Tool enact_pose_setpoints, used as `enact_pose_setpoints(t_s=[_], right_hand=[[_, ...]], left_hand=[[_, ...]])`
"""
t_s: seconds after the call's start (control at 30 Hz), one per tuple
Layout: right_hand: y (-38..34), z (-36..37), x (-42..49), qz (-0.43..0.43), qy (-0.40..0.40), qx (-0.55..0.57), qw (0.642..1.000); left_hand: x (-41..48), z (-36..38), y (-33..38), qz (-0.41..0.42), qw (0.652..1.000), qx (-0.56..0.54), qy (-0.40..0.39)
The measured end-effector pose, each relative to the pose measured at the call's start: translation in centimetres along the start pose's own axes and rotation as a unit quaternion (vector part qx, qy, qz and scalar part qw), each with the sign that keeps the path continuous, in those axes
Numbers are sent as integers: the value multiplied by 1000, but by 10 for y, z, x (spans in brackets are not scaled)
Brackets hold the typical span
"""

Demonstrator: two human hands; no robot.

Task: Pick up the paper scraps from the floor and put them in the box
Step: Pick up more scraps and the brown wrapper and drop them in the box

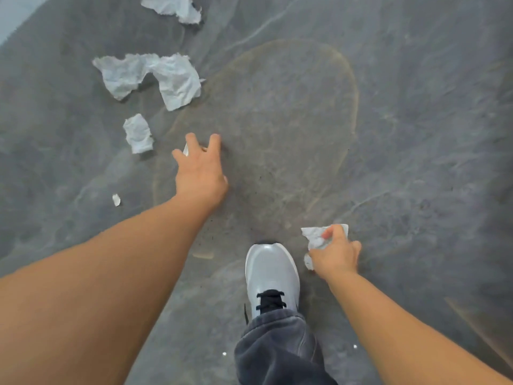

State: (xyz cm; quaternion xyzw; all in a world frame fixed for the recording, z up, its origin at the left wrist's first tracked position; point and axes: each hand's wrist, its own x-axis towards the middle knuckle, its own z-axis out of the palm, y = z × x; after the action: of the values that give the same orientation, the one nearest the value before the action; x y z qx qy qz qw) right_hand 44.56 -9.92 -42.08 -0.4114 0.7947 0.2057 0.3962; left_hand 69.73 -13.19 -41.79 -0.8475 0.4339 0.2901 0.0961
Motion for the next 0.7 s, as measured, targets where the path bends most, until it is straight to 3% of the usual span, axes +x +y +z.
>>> enact_pose_setpoints(t_s=[0.2, 0.33, 0.6, 0.7], right_hand=[[-10, 0, -1, -71, 62, -72, 993], [-15, 9, -38, -92, 67, -6, 994], [10, 15, -176, -75, 85, 127, 985], [37, 31, -236, -70, 70, 157, 983]], left_hand=[[5, 2, -25, 86, 994, 1, -67], [-19, 0, -34, 151, 980, 42, -122], [-140, -64, -38, 282, 945, 61, -157], [-182, -84, -49, 289, 941, 51, -166]])
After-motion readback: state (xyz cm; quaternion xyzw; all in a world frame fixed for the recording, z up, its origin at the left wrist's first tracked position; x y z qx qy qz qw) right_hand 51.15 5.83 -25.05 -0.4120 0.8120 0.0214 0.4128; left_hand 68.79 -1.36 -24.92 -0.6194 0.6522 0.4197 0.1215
